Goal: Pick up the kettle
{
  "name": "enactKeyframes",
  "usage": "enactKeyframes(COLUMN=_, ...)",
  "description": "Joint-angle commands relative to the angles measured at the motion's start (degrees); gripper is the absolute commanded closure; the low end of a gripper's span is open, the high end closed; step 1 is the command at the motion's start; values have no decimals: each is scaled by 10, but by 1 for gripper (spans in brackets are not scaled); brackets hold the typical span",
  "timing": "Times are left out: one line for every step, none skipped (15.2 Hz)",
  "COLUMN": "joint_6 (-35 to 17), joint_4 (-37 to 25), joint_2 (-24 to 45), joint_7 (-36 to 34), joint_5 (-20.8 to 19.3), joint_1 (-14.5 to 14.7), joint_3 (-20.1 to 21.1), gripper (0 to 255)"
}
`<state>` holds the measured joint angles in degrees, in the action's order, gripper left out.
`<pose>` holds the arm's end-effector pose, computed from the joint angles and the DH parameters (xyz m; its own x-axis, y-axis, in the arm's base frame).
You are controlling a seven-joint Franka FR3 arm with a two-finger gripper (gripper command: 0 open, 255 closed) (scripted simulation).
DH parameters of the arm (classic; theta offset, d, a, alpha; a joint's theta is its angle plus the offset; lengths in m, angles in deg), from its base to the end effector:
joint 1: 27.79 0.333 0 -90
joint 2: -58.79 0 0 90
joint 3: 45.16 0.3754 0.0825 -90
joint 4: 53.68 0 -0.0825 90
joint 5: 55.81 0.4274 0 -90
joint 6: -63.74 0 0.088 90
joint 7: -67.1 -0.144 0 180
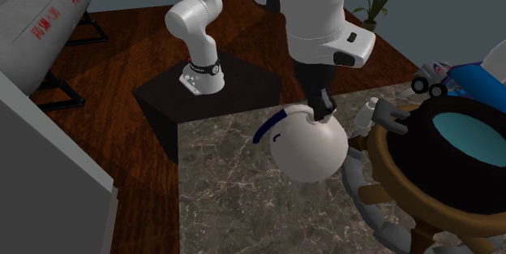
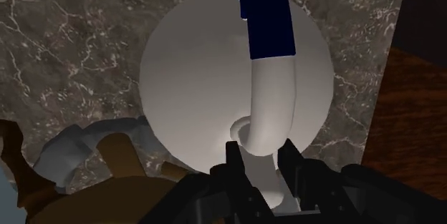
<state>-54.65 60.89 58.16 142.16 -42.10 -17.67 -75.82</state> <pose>0.5711 -0.1933 0.4759 0.6454 0.7282 0.2307 0.7478 -0.6639 0.0037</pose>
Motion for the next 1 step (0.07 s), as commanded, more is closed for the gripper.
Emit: enactKeyframes(joint_6=4, joint_4=-4, joint_2=-1, joint_7=-1, joint_5=-1, joint_1=0, joint_3=0, gripper=255)
